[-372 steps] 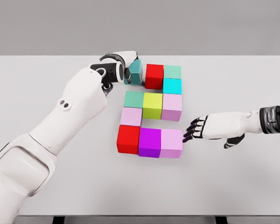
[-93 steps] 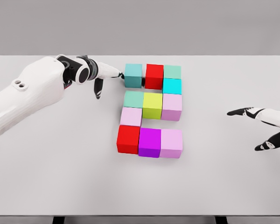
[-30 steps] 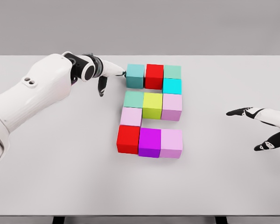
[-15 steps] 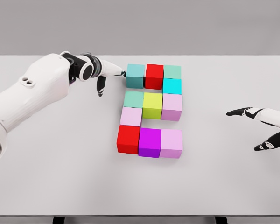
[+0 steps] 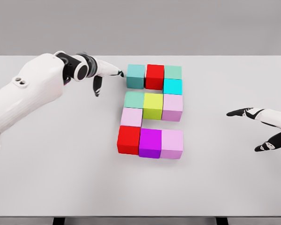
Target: Assemble the squares on the desktop into the number 2
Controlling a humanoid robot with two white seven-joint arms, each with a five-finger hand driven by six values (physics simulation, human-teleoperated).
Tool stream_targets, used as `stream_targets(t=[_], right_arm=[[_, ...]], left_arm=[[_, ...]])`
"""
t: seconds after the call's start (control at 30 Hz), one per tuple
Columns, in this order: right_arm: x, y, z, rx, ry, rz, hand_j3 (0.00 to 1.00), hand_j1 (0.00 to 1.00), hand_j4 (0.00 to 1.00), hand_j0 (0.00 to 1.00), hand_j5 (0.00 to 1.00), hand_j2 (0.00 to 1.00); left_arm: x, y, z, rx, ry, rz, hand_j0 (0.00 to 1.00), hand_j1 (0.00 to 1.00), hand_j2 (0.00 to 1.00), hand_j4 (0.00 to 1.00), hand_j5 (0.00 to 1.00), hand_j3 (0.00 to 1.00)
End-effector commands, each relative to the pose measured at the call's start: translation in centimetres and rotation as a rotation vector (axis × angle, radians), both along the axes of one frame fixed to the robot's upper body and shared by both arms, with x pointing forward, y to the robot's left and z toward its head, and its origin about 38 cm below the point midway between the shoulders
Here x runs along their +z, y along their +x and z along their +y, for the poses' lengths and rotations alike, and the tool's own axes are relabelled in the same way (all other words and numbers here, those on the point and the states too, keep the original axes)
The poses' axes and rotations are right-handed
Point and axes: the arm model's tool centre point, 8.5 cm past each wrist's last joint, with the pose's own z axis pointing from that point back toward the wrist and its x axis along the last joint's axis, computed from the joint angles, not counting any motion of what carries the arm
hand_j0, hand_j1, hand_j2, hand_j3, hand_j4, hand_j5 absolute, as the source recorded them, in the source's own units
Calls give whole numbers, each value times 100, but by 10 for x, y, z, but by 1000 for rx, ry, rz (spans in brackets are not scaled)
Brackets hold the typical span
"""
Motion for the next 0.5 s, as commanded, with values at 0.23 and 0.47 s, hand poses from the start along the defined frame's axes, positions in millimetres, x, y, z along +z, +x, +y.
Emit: stream_targets(t=[0.23, 0.47], right_arm=[[1, 1, 0, -4, 7, 0, 100, 100, 100, 100, 100, 100], [0, 0, 0, -3, 7, 3, 100, 100, 100, 100, 100, 100]], left_arm=[[14, -15, 2, -63, -20, -22, 100, 100, 100, 100, 100, 100], [12, -16, 6, -58, -16, -18, 100, 100, 100, 100, 100, 100]])
